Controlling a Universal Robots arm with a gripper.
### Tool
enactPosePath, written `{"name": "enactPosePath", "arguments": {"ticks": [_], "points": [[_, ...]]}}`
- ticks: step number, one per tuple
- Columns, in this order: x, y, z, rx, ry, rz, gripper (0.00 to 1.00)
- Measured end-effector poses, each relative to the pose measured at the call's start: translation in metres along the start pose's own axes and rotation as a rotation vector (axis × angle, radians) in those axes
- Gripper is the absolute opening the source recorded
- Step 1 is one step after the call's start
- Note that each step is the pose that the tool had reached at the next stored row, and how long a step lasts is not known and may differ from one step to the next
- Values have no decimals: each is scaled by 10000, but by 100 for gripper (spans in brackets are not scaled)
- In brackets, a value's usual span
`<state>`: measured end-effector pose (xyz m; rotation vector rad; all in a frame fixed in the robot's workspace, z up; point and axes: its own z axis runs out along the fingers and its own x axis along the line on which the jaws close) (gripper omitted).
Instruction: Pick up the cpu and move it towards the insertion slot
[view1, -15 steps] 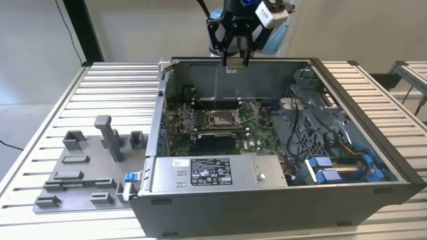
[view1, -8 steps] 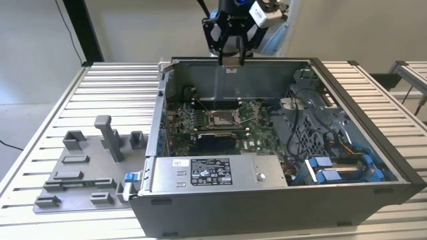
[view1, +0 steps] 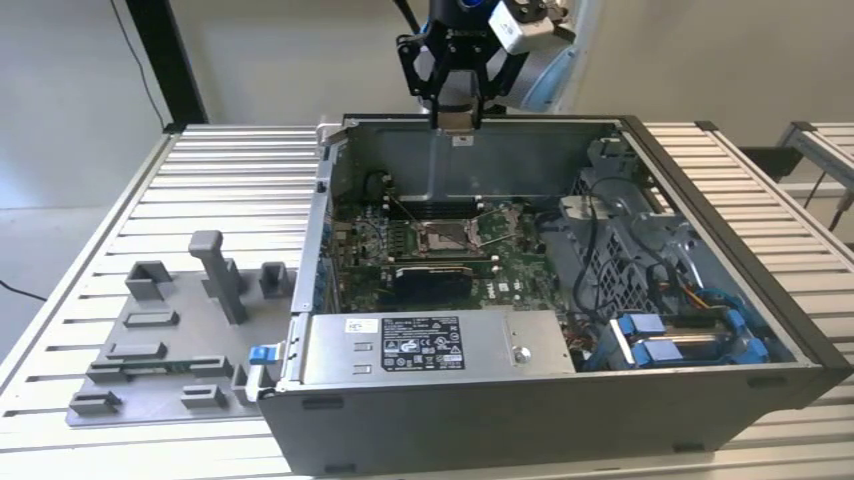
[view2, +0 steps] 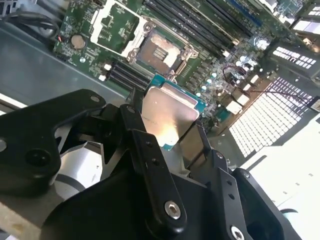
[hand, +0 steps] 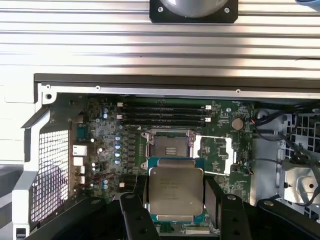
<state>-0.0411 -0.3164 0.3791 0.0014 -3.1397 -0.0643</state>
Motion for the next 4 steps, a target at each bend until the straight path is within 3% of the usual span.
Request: {"name": "enactPosePath", "arguments": {"ticks": [4], "points": [[1,0,0,0,0,1,0]]}}
